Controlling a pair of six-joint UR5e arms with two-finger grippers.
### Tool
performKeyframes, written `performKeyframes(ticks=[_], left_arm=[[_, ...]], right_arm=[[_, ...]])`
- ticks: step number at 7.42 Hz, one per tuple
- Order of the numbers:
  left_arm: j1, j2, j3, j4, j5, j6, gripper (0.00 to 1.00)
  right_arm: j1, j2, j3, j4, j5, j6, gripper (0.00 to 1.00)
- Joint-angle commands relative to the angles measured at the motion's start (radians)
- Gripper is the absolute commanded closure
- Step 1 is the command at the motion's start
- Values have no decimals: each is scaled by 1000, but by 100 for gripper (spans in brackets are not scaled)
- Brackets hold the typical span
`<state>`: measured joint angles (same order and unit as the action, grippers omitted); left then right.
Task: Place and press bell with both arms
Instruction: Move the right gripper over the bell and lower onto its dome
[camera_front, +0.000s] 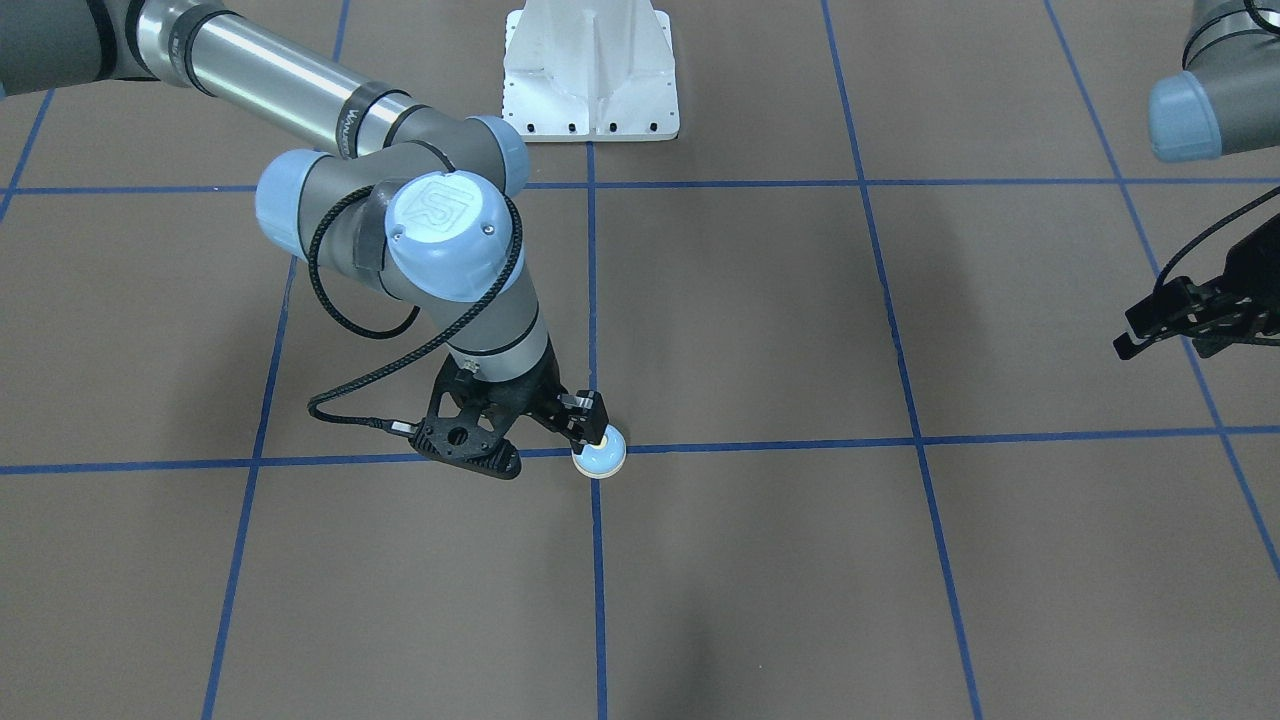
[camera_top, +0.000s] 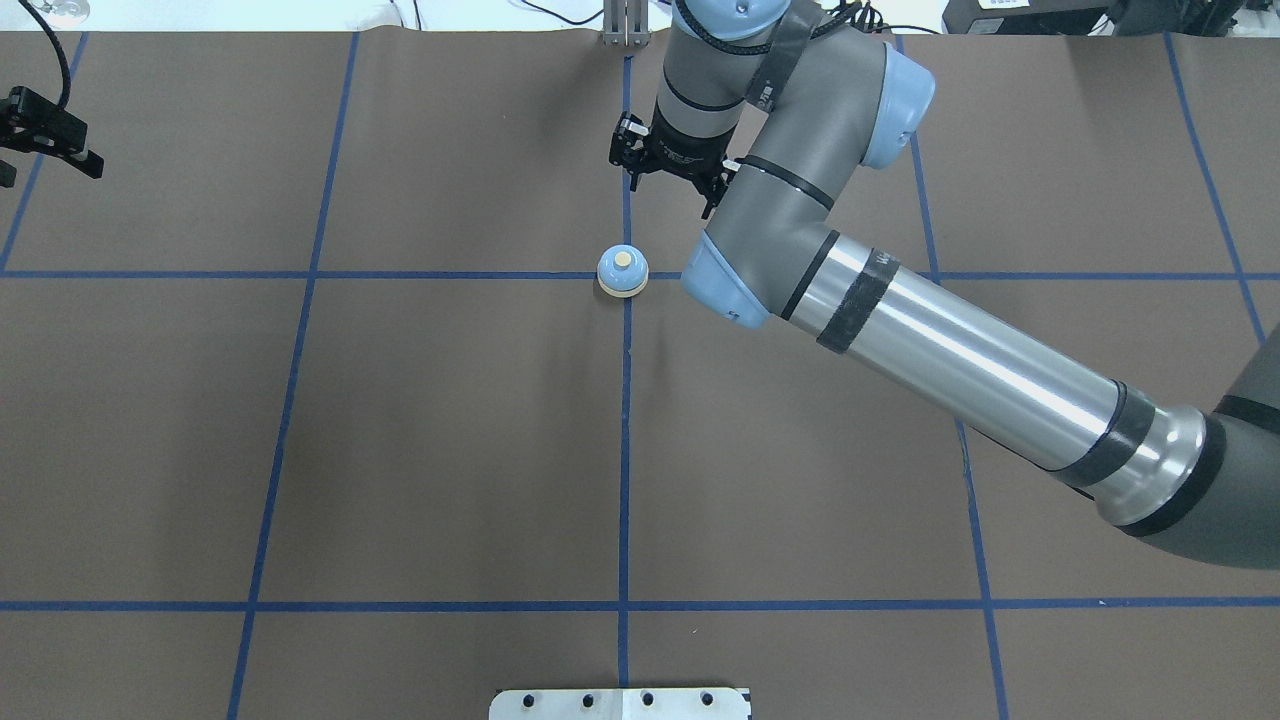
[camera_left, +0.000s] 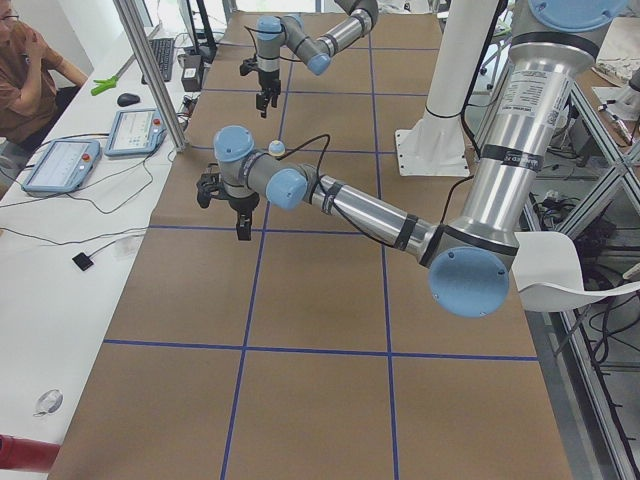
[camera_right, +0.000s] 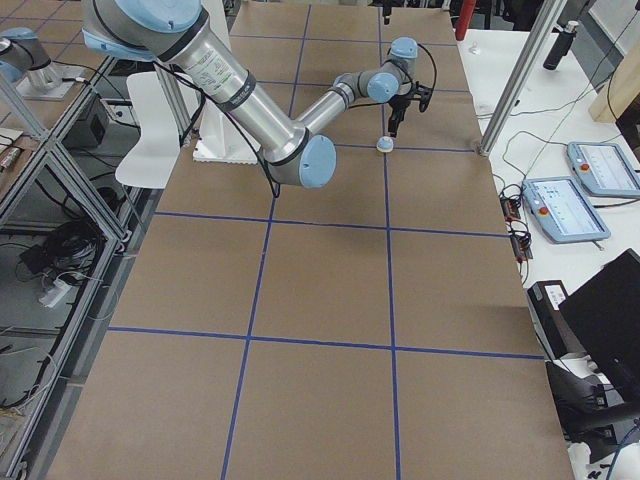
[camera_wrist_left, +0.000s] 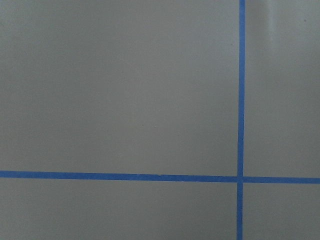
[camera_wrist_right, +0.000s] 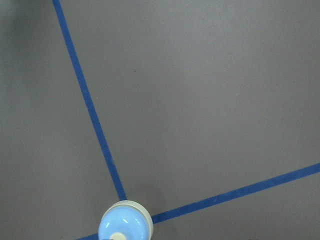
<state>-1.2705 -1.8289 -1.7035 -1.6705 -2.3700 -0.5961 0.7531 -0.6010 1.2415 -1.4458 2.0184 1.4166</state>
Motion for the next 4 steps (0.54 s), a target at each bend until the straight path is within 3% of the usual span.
performKeyframes(ticks=[1,3,4], left_arm=[[2,-1,4,0,0,-1,0],[2,-1,8,0,0,-1,0],[3,-1,8,0,0,-1,0]], right_arm=[[-41,18,-28,1,-24,65,48],[-60,56,-72,4,-56,127,91],[-66,117,-147,4,-58,127,100]])
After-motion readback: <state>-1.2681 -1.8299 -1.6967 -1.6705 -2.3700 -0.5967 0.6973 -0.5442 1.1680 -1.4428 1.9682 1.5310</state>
